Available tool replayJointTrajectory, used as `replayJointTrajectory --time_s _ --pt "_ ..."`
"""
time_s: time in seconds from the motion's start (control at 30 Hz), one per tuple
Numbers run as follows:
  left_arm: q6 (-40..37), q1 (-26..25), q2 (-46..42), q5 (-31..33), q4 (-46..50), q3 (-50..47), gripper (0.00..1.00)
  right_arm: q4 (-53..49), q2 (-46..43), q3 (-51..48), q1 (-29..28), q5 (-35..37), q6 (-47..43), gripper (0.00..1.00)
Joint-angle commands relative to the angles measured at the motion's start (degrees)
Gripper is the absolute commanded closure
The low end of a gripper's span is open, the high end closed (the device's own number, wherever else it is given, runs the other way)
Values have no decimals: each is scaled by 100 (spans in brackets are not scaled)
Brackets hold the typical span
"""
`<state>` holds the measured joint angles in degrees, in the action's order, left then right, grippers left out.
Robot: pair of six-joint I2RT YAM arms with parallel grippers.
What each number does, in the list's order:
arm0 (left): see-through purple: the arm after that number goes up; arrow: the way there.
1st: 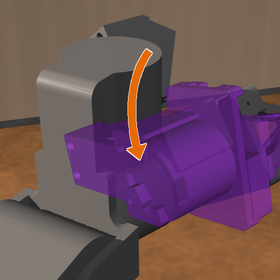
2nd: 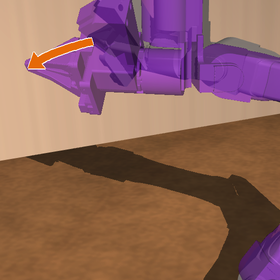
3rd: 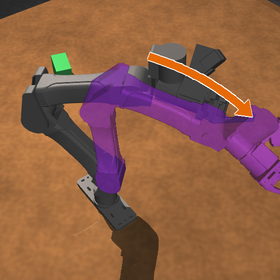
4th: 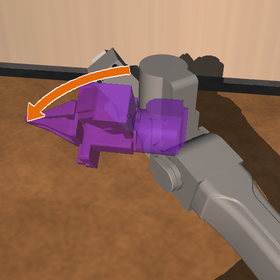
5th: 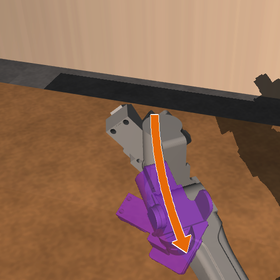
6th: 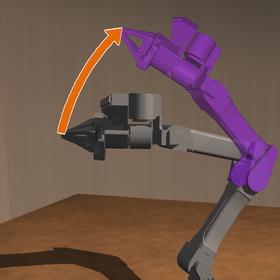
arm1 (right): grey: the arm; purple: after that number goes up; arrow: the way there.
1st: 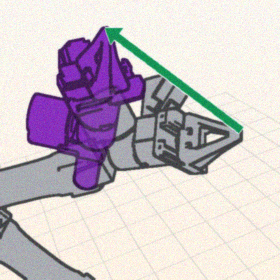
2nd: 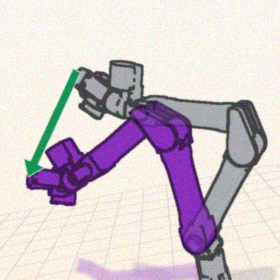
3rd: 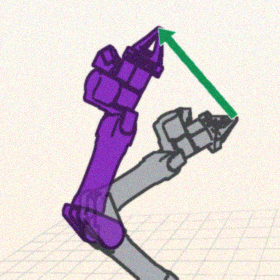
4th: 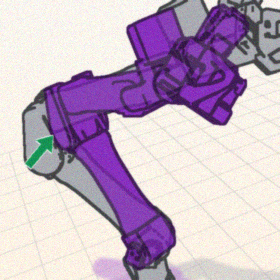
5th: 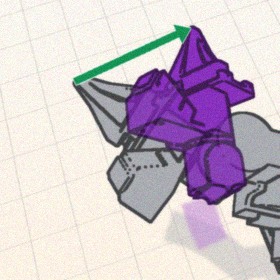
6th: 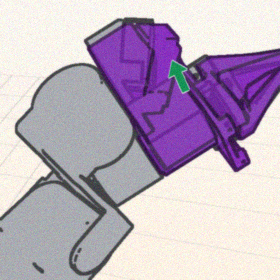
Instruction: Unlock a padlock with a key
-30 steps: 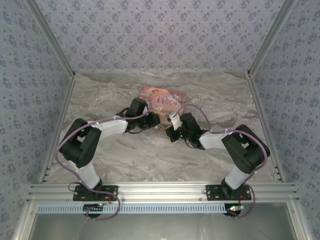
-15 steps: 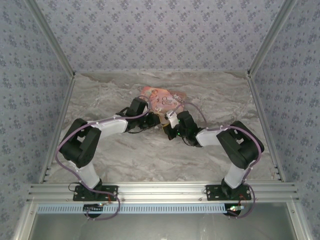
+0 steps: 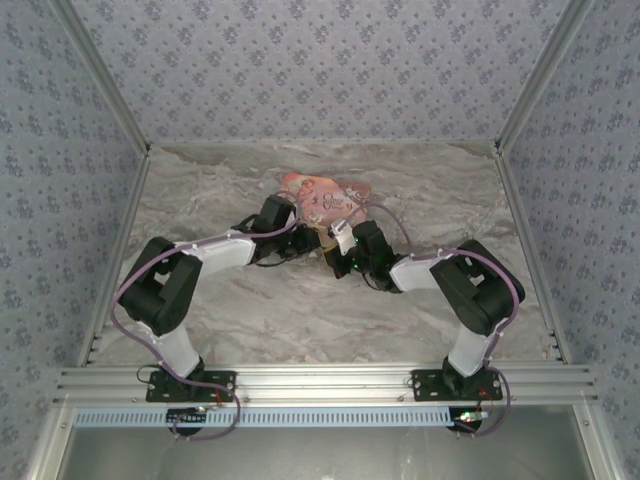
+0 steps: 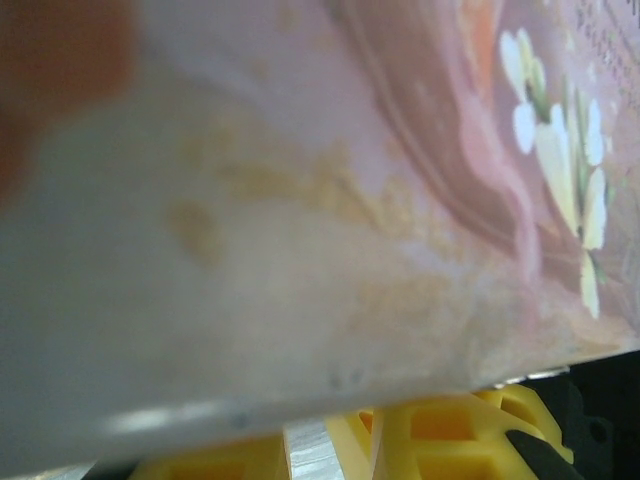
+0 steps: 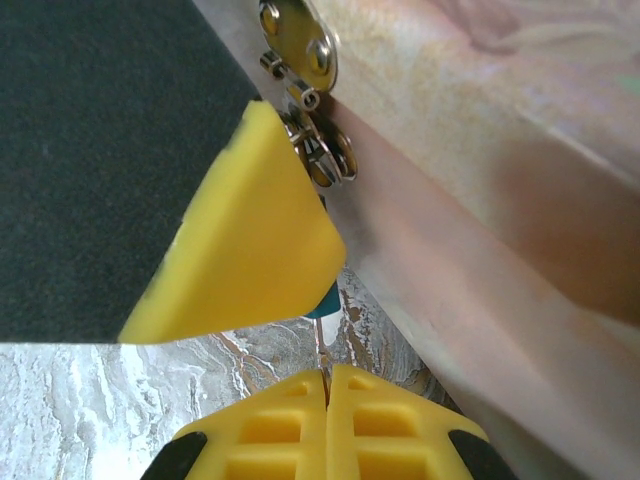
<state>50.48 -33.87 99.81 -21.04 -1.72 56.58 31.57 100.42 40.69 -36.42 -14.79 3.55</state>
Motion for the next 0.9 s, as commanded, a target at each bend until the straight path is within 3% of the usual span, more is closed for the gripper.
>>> replayJointTrajectory --time_s 0.0,0.87 --pt "111 -46 -102 -217 -137 240 86 233 0 -64 -4 -97 23 100" --pt "131 -48 -93 -199 -112 215 86 385 -191 -155 -4 -137 155 100"
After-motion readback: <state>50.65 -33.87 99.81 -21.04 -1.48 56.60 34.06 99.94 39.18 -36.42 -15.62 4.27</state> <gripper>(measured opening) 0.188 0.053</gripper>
